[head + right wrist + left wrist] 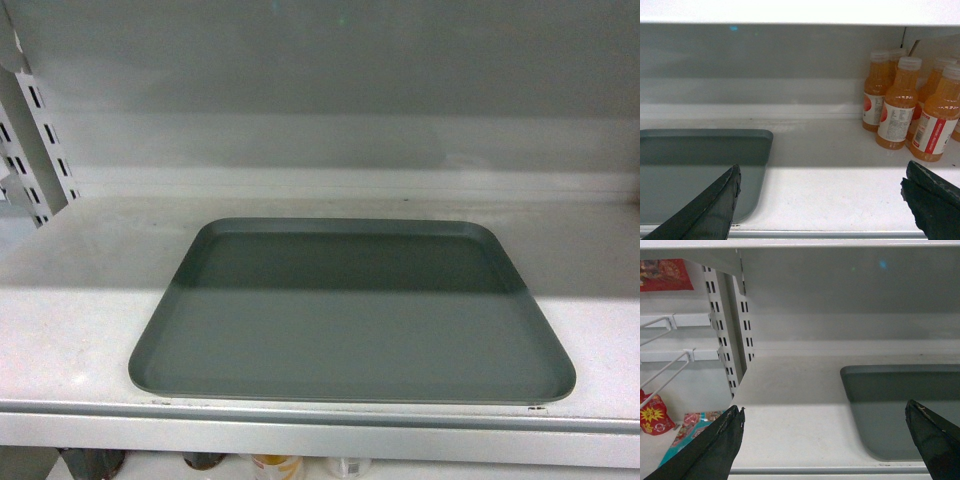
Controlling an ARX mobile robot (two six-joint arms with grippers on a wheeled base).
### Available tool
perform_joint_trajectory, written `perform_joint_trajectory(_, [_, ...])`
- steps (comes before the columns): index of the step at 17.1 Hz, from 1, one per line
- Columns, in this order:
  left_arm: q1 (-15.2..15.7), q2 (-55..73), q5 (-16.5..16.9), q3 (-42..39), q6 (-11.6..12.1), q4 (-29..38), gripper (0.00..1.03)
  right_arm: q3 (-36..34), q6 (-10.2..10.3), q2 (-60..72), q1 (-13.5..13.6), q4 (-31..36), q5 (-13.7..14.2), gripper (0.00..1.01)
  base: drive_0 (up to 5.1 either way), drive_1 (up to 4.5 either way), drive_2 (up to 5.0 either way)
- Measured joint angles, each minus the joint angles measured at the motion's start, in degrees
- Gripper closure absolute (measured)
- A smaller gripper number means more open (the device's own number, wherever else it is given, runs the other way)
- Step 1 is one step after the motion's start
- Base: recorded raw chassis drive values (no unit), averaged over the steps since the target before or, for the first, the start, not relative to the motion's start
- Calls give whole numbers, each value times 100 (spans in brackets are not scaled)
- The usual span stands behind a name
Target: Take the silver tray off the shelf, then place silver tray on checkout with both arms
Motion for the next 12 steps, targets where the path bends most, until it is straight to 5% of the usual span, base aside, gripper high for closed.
perform_joint_trajectory(5, [0,0,0,0,0,0,5,0,0,0,0,0,0,3,0,0,0])
perform_joint_trajectory(7, [-109,162,-299,216,22,-737,5,245,308,444,-42,-754,-35,3,0,0,0])
perform_joint_trajectory(9, [-413,1381,-713,715,74,-1314,5,295,590,1274,-170,-330,-264,3,0,0,0])
perform_joint_trajectory(12, [-179,1884,-498,715,227,-675,5,306,623,2092,-372,702,-551,3,0,0,0])
